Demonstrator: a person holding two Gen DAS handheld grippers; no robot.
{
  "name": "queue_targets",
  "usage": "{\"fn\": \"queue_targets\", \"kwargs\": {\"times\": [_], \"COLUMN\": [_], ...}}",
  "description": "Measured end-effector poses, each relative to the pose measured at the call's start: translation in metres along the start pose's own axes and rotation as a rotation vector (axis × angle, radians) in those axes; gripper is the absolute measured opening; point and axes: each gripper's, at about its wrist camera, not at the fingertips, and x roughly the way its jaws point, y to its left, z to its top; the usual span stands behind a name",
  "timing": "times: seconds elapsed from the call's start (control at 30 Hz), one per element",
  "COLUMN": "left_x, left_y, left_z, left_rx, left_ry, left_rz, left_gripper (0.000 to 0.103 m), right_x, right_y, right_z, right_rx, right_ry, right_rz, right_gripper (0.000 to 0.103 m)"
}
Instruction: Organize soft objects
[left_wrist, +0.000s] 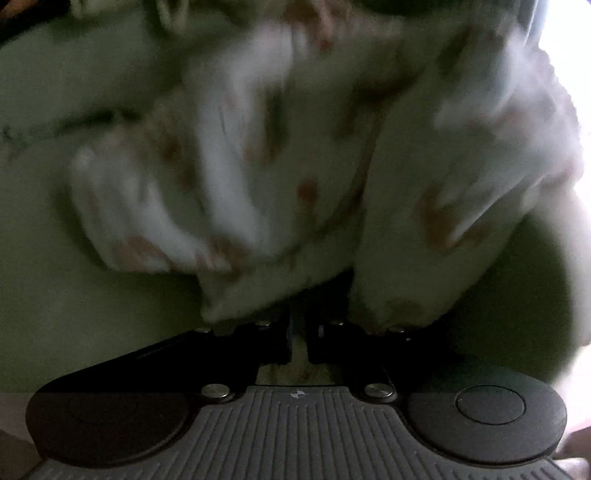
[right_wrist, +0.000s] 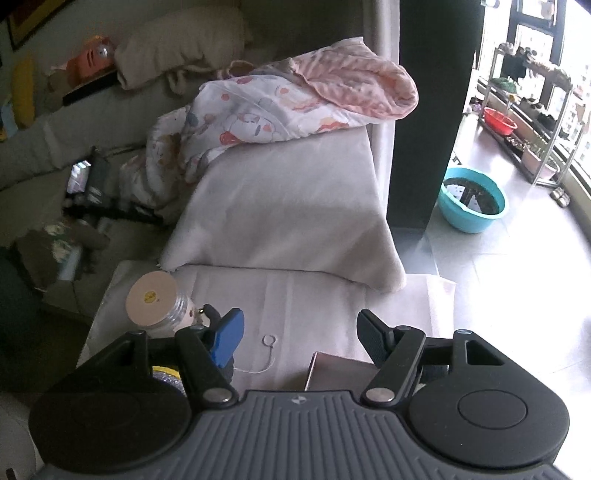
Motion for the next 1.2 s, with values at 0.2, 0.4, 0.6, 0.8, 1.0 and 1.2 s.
{"fn": "queue_targets", "kwargs": {"times": [0.2, 0.4, 0.6, 0.8, 1.0, 1.2], "left_x": [-0.071, -0.002, 0.066, 0.112, 0.096, 0.105], "left_y": [-0.022, -0.022, -0.026, -0.03, -0.008, 0.01], "left_z": [0.012, -0.007, -0.015, -0.012, 0.005, 0.003], "left_rx": [-0.01, -0.02, 0.002, 0.129, 0.043, -0.049], "left_ry": [-0.089, 0.114, 0.304, 0.391, 0.149, 0.204], "left_rz": [-0.098, -0.02, -0.051, 0.073, 0.067, -0.008], "left_gripper": [0.011, 0.015, 0.019, 0.019, 0.019, 0.023], "right_x": [0.0, -0.003, 0.008, 0.044, 0.061, 0.066], "right_y": [0.003, 0.01, 0.005, -0.005, -0.004, 0.003], "right_z": [-0.015, -0.032, -0.035, -0.034, -0.039, -0.041], "right_rx": [-0.005, -0.054, -0.1, -0.057, -0.054, -0.069], "right_ry": [0.007, 0.026, 0.026, 0.102, 0.13, 0.141], "right_rz": [0.076, 0.103, 0.078, 0.092, 0.104, 0.127], "right_gripper": [0.069, 0.069, 0.069, 0.069, 0.069, 0.069]}}
